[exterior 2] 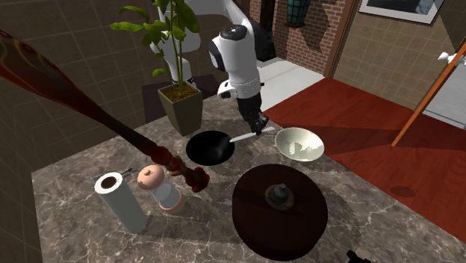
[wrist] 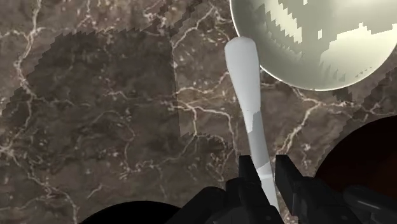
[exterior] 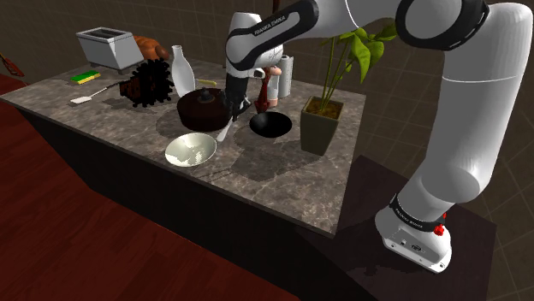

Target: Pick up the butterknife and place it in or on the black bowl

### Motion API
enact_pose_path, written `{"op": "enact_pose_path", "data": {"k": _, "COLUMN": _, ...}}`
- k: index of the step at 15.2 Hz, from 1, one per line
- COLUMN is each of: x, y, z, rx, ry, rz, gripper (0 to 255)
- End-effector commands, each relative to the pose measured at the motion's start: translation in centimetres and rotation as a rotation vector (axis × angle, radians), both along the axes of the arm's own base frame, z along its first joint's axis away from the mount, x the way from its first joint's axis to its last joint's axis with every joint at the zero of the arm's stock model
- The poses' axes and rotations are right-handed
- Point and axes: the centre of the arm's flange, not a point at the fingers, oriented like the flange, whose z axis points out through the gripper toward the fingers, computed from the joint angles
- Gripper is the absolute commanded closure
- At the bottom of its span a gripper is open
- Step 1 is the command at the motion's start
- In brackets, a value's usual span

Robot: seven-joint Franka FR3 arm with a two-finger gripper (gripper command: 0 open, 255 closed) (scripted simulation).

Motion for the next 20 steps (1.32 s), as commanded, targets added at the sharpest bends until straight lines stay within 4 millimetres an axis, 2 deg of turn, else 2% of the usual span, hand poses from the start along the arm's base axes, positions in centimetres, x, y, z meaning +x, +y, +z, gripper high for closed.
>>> {"op": "enact_pose_path", "data": {"k": 1, "x": -0.8, "y": -1.9, "z": 0.2, "rx": 0.0, "ry": 0.0, "rz": 0.0, "gripper": 255}}
{"op": "enact_pose_path", "data": {"k": 12, "x": -6.4, "y": -15.0, "z": 1.1, "rx": 0.0, "ry": 0.0, "rz": 0.0, "gripper": 255}}
{"op": "enact_pose_path", "data": {"k": 20, "x": -6.4, "y": -15.0, "z": -3.1, "rx": 0.0, "ry": 0.0, "rz": 0.0, "gripper": 255}}
